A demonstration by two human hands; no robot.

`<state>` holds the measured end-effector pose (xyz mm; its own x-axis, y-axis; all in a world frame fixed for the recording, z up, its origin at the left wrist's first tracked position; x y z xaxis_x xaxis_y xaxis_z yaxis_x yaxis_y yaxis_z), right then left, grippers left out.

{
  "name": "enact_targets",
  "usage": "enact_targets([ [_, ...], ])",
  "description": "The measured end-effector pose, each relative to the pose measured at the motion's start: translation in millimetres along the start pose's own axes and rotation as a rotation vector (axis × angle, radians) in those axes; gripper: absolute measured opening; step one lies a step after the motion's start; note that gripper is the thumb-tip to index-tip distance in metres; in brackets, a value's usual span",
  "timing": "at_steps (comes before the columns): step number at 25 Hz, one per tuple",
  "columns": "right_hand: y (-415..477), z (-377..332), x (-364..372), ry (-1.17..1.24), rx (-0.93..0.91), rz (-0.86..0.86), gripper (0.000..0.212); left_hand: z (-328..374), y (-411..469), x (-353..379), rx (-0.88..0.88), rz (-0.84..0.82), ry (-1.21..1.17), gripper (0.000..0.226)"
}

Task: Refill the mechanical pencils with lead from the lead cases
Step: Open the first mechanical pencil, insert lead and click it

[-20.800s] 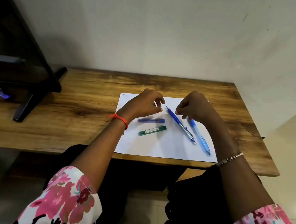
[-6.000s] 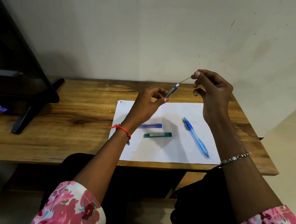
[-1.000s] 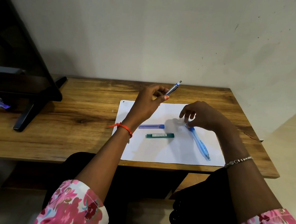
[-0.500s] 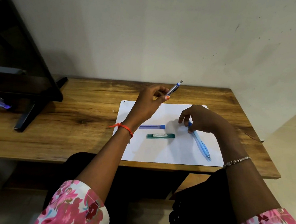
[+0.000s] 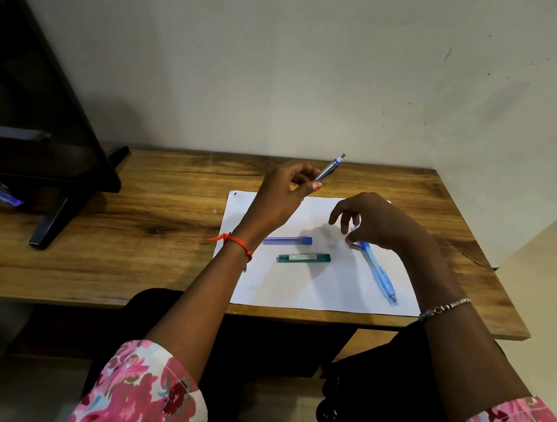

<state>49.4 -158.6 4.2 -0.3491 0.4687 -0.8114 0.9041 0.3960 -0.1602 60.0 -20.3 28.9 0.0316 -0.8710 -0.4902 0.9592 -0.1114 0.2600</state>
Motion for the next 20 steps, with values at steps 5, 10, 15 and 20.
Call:
enact_targets([
  [5, 0, 14, 7, -0.163, 0.116, -0.054, 0.031, 0, 1, 1, 0.004, -0.006, 0.010, 0.018],
  [10, -3, -2, -19, 0.084, -0.027, 0.220, 0.022, 1, 1, 1, 0.011, -0.006, 0.011, 0.018],
  [15, -23, -1, -57, 0.916, -0.205, 0.725, 0.022, 0, 3, 1, 0.027, -0.007, 0.022, 0.016],
  [20, -25, -3, -59, 1.016, -0.288, 0.804, 0.025, -2, 4, 3, 0.042, -0.013, 0.067, 0.016],
])
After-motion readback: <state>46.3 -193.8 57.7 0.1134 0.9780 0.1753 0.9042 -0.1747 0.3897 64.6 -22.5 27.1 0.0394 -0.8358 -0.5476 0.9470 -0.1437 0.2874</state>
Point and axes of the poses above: each hand's wrist, its own y-axis towards the middle knuckle, its own x-axis out of the palm, z = x × y, the point moved 7 cm from there along y, towards the middle knuckle, and after that the axes turned 8 degrees about y, right-handed, at the moved point
